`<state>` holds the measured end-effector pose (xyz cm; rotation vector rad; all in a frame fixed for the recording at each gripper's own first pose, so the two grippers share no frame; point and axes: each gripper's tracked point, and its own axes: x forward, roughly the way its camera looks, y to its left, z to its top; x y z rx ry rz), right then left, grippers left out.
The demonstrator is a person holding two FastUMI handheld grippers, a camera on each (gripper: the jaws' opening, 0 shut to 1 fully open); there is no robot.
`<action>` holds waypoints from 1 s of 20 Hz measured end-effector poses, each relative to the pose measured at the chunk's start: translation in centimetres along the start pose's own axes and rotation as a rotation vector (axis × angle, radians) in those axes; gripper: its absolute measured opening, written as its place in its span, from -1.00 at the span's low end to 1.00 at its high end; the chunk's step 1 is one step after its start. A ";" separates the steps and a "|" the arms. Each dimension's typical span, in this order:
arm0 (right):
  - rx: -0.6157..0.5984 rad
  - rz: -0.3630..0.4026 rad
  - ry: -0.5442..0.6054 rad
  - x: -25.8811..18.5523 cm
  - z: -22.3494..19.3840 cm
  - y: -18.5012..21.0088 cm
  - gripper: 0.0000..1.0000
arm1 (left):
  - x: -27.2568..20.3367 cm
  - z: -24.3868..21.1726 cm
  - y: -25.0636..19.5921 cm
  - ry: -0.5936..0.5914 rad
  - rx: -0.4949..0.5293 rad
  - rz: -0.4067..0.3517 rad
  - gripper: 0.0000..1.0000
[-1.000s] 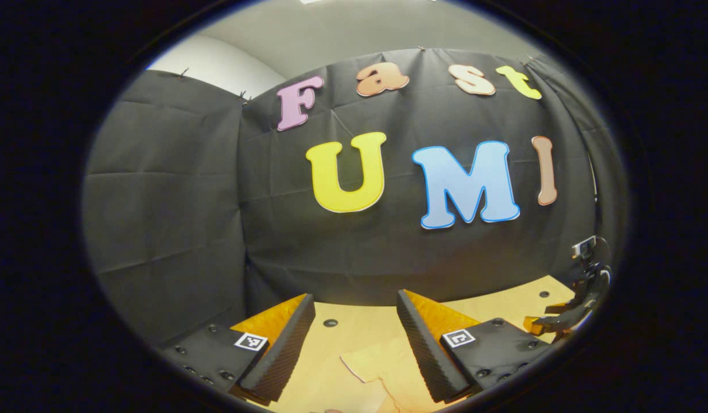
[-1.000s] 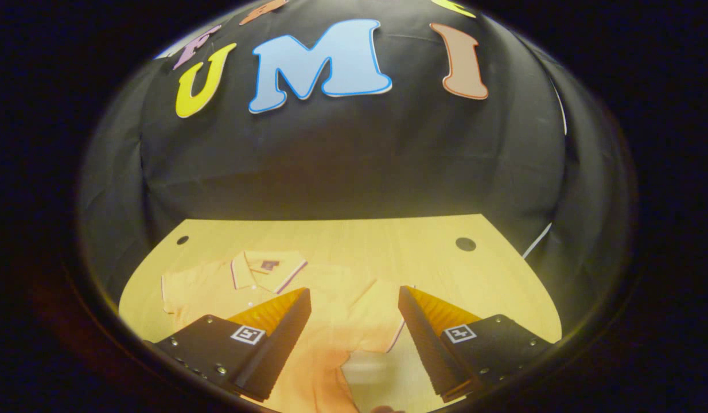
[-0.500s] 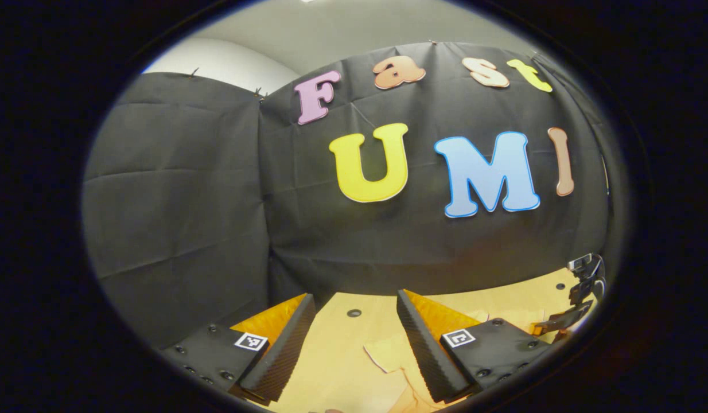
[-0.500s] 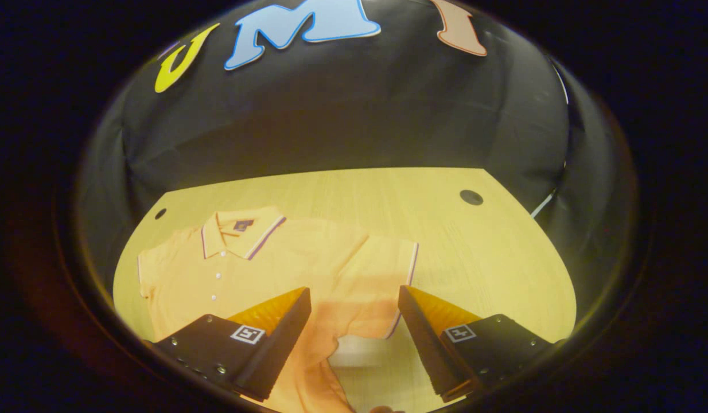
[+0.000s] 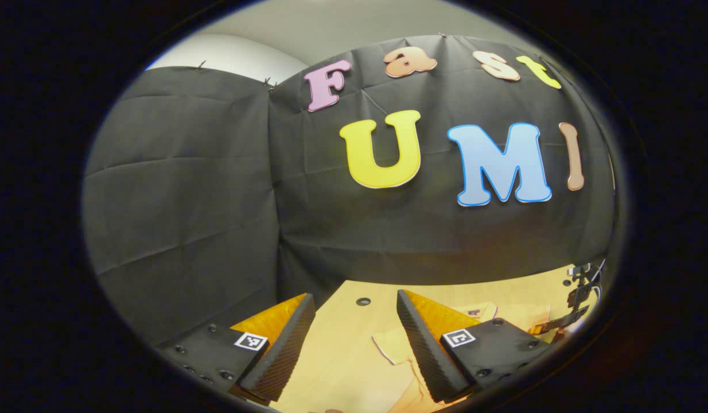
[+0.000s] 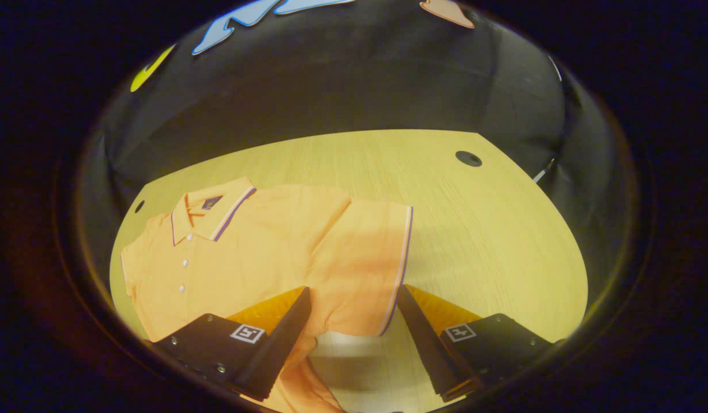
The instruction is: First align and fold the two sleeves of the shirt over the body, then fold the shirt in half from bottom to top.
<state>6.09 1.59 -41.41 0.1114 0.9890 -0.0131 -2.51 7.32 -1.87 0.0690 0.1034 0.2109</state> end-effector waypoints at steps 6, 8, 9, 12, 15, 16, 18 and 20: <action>-0.003 -0.052 0.004 0.6 0.4 -0.8 0.56 | 0.3 -0.9 -0.1 0.019 -0.003 -0.005 0.91; -0.009 -0.034 0.010 0.7 0.5 -0.3 0.14 | 0.6 -1.0 -0.3 0.023 -0.007 -0.012 0.92; -0.009 -0.027 0.010 0.7 0.8 -0.2 -0.14 | 0.8 -1.0 -0.5 0.026 -0.008 -0.016 0.92; -0.008 -0.014 0.027 0.8 1.1 0.2 -0.77 | 1.3 -1.0 -1.1 0.030 -0.008 -0.024 0.93; -0.032 -0.031 0.051 0.8 1.3 0.3 -0.92 | 1.3 -1.3 -0.9 0.034 -0.007 -0.030 0.93; -0.051 -0.043 0.045 0.6 1.5 0.3 -0.92 | 1.3 -1.4 -0.8 0.035 -0.009 -0.028 0.92; -0.088 -0.063 -0.006 0.0 3.0 0.7 -0.92 | 1.4 -1.4 -0.6 0.036 -0.011 -0.025 0.91; -0.128 -0.046 -0.044 -0.7 4.2 2.1 -0.93 | 1.3 -1.7 -0.2 0.038 -0.014 -0.023 0.90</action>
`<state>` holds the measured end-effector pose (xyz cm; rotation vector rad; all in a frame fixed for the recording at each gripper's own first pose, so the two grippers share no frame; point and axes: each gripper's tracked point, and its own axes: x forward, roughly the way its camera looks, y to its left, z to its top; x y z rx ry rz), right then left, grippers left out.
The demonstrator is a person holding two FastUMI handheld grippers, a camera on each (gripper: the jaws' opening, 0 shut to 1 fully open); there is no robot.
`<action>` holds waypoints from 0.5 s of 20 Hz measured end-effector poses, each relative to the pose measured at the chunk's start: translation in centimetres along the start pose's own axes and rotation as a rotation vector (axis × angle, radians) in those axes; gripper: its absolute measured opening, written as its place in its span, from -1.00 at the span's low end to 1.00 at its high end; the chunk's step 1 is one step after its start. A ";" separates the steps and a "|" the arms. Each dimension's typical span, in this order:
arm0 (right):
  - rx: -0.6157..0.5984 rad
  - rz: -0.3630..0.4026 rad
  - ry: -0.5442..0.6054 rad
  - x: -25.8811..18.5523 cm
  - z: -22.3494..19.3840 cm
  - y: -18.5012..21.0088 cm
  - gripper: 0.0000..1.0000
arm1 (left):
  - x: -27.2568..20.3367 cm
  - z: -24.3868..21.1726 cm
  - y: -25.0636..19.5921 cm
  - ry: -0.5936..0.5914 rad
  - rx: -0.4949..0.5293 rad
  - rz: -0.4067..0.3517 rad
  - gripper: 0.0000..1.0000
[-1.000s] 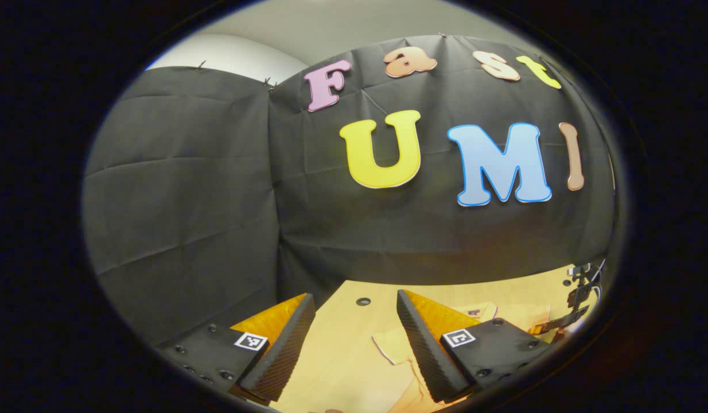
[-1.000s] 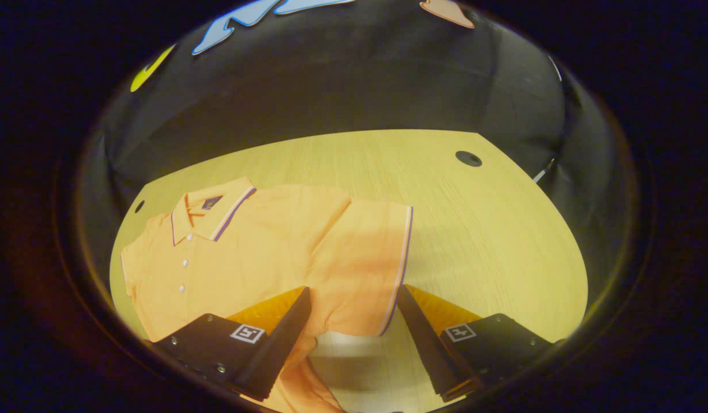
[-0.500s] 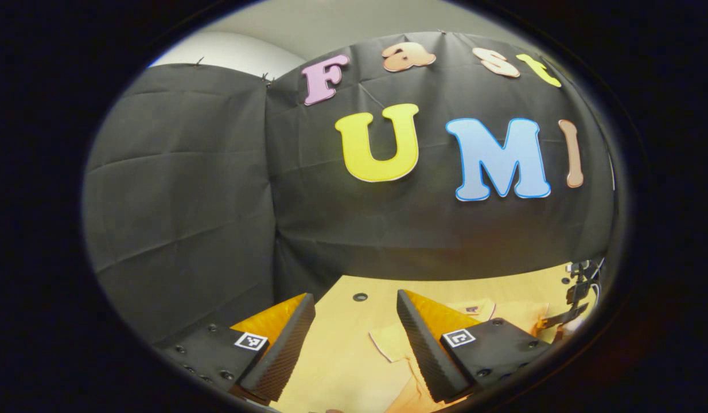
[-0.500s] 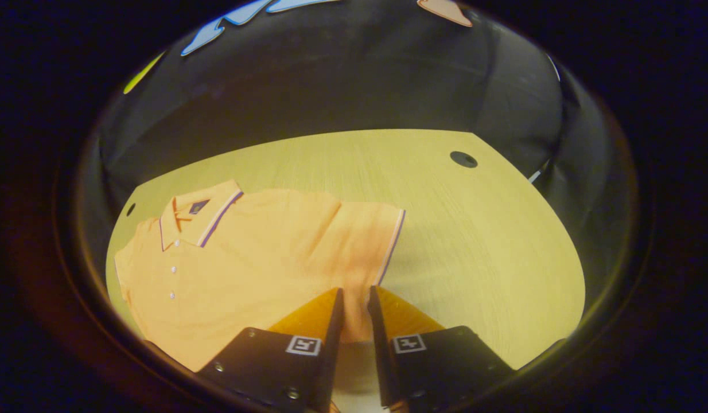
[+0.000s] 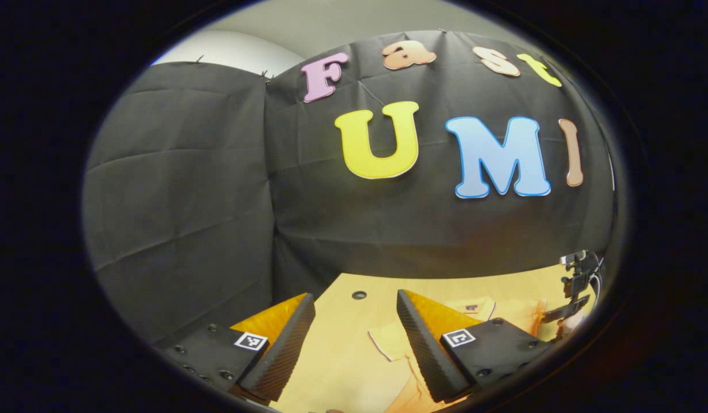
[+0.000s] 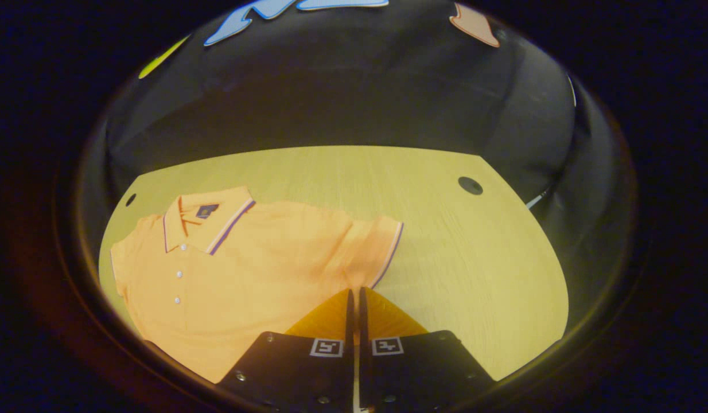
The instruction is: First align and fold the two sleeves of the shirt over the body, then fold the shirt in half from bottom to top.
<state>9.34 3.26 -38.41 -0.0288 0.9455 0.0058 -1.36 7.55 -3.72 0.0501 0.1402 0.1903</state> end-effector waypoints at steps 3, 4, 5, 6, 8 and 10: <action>-0.080 0.036 -0.047 -0.9 1.5 2.4 -0.93 | 0.0 -0.5 0.5 0.007 -0.008 0.004 0.88; -0.107 0.051 -0.057 -1.2 1.7 3.4 -0.93 | 0.0 -0.6 0.6 0.009 -0.011 0.005 0.88; -0.132 0.068 -0.062 -1.5 1.9 4.4 -0.93 | -0.2 -0.8 0.8 0.012 -0.014 0.005 0.87; -0.156 0.088 -0.065 -1.7 1.7 5.4 -0.92 | -0.2 -0.9 1.0 0.013 -0.015 0.008 0.89; -0.208 0.119 -0.066 -2.0 1.3 7.3 -0.92 | -0.3 -1.3 1.4 0.019 -0.015 0.011 0.90; -0.261 0.147 -0.063 -2.3 0.6 9.1 -0.92 | -0.2 -1.8 1.6 0.027 -0.012 0.014 0.92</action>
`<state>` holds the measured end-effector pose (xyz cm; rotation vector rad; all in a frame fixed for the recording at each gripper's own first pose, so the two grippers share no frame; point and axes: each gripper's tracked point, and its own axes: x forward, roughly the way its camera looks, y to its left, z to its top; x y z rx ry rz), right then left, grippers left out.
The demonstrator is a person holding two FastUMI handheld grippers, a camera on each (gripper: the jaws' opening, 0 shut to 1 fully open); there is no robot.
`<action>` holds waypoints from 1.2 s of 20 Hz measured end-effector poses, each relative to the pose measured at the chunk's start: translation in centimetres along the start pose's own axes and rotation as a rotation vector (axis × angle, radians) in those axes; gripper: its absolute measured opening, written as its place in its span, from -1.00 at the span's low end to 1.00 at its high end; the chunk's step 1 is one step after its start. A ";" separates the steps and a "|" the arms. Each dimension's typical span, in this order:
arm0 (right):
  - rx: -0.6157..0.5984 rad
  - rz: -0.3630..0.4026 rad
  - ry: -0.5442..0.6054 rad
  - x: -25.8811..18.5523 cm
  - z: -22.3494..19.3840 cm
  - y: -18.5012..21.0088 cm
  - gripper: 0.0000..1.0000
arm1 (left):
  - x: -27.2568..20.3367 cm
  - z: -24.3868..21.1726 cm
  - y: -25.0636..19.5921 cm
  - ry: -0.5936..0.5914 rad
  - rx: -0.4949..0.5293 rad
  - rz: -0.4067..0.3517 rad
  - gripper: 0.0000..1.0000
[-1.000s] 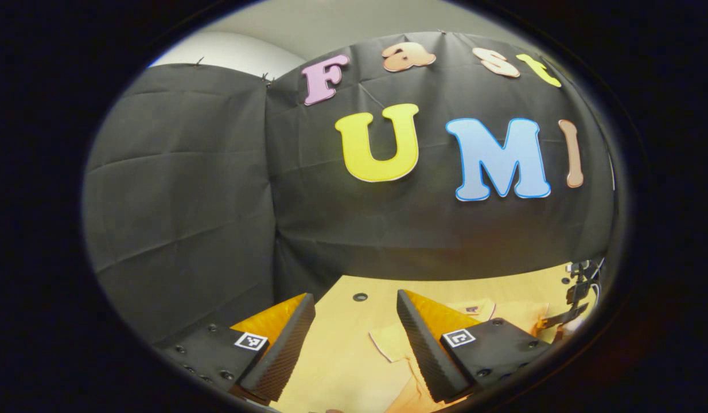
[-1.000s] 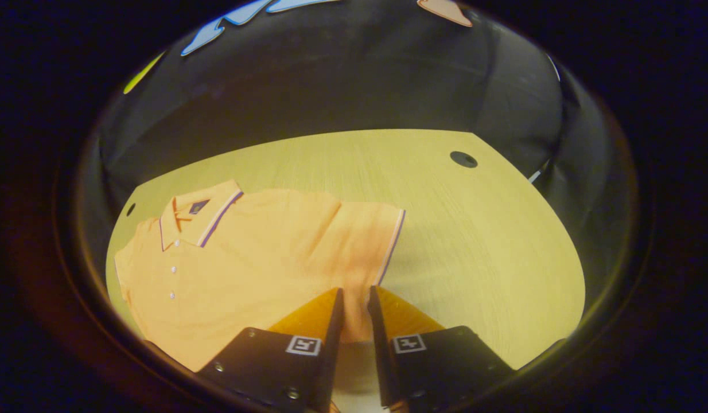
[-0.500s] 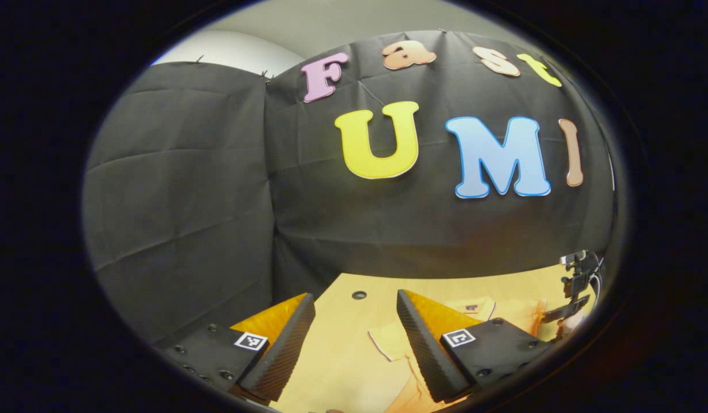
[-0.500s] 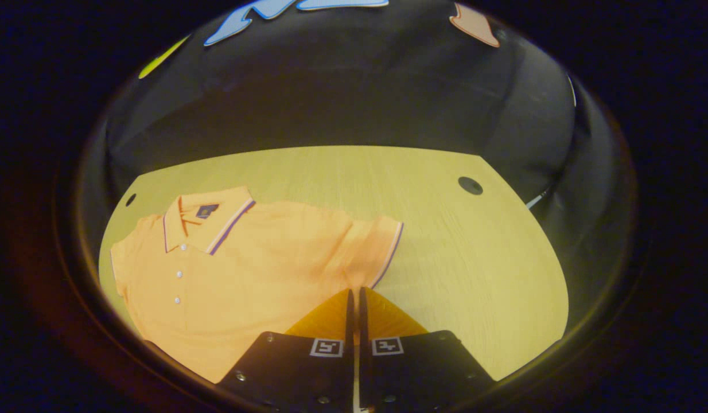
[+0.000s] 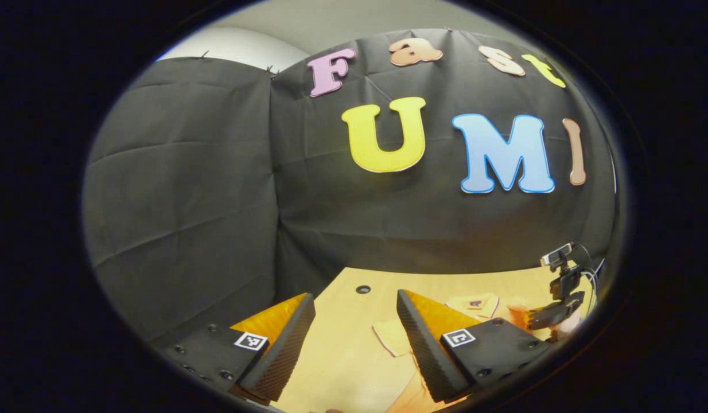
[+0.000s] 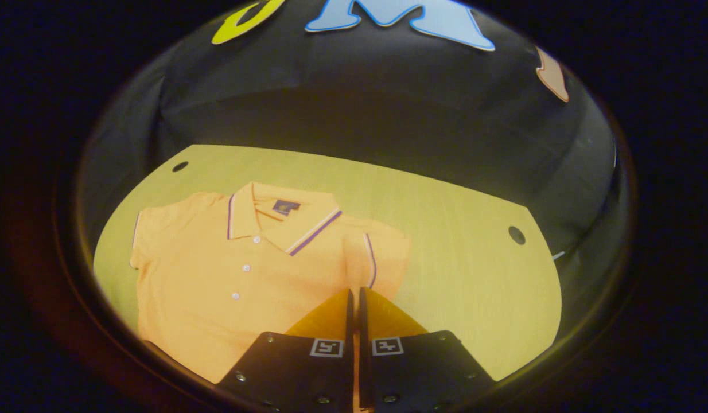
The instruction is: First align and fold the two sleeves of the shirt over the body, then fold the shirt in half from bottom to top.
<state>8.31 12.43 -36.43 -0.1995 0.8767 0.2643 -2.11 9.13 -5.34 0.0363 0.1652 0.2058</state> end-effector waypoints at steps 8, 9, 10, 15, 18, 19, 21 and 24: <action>-0.085 0.130 0.064 -0.1 -1.9 6.3 -0.88 | 1.1 -2.6 0.6 0.048 0.012 -0.014 0.90; -0.077 0.145 0.085 -0.1 -2.3 6.7 -0.81 | 1.4 -3.1 0.6 0.057 0.011 -0.019 0.90; -0.071 0.154 0.097 -0.2 -2.6 6.9 -0.75 | 1.8 -3.6 0.4 0.067 0.011 -0.026 0.90; -0.042 0.163 0.063 -1.4 -1.2 7.3 -0.49 | 4.3 -6.7 -0.7 0.125 0.014 -0.076 0.91; -0.020 0.160 0.039 -2.7 -0.3 7.3 -0.50 | 6.2 -8.5 -1.8 0.156 0.023 -0.113 0.93; -0.014 0.159 0.031 -3.3 0.0 7.2 -0.50 | 6.9 -9.1 -2.2 0.167 0.025 -0.128 0.93; -0.005 0.157 0.015 -4.4 0.4 7.2 -0.50 | 8.4 -10.6 -3.1 0.189 0.031 -0.158 0.91; 0.014 0.160 -0.013 -6.7 0.5 7.6 -0.50 | 11.0 -13.0 -4.7 0.237 0.040 -0.200 0.93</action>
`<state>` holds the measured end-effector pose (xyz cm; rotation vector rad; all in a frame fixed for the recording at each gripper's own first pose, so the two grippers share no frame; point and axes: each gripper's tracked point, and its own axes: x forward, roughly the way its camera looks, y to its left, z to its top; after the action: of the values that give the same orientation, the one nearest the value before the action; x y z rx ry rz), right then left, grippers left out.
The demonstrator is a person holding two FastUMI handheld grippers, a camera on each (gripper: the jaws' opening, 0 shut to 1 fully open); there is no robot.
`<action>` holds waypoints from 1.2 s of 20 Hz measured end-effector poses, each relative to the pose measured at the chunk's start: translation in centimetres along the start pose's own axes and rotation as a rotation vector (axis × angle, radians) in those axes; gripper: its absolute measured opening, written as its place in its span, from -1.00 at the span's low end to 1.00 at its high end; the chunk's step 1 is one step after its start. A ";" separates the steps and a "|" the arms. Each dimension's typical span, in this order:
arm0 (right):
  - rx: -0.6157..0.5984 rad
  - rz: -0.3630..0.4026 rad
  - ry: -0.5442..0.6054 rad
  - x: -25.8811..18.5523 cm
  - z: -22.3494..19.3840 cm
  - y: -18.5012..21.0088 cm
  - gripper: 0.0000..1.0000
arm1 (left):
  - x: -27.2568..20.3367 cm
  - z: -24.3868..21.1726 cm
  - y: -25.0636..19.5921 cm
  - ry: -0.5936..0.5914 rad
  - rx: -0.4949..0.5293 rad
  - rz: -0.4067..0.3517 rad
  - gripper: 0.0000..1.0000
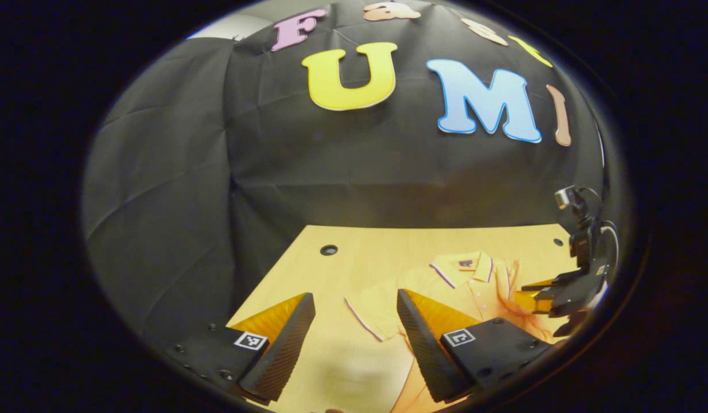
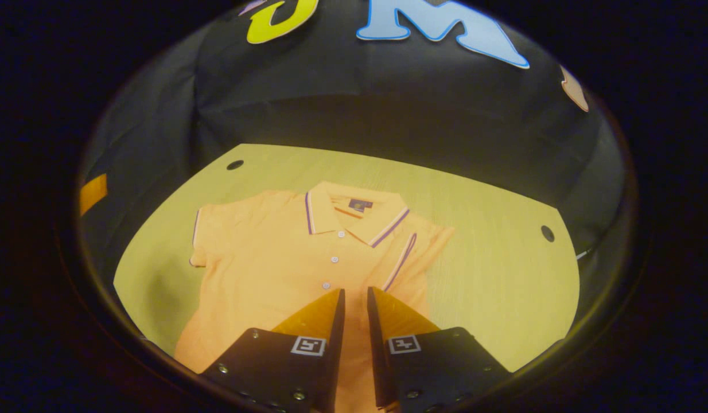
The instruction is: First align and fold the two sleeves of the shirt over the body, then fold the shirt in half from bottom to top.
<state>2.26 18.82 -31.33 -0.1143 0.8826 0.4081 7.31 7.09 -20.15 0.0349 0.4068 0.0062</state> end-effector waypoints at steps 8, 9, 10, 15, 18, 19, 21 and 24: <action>0.070 0.014 -0.035 -7.9 -3.2 1.8 -0.50 | 8.1 -6.3 -2.6 0.151 0.001 -0.086 0.93; 0.080 0.012 -0.028 -8.8 -4.0 1.9 -0.49 | 9.0 -7.1 -2.9 0.170 0.003 -0.092 0.91; 0.088 0.008 -0.016 -9.7 -5.2 1.9 -0.49 | 9.9 -7.9 -3.2 0.190 0.005 -0.096 0.92; 0.153 -0.030 0.079 -13.8 -11.5 1.2 -0.49 | 13.0 -11.3 -4.3 0.276 -0.007 -0.102 0.92; 0.201 -0.062 0.108 -15.8 -13.8 0.6 -0.55 | 14.4 -13.1 -4.3 0.315 -0.007 -0.091 0.92; 0.210 -0.067 0.116 -16.4 -14.3 0.5 -0.55 | 14.6 -13.8 -4.3 0.331 -0.008 -0.087 0.93; 0.211 -0.080 0.133 -17.4 -15.4 0.2 -0.50 | 15.2 -15.0 -4.2 0.363 -0.011 -0.078 0.92; 0.219 -0.093 0.162 -18.2 -17.1 0.0 -0.50 | 15.7 -16.5 -4.3 0.406 -0.014 -0.067 0.96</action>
<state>-20.40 8.84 -28.12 0.0139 1.0714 0.2150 15.18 3.58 -41.60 0.0053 0.8137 -0.0510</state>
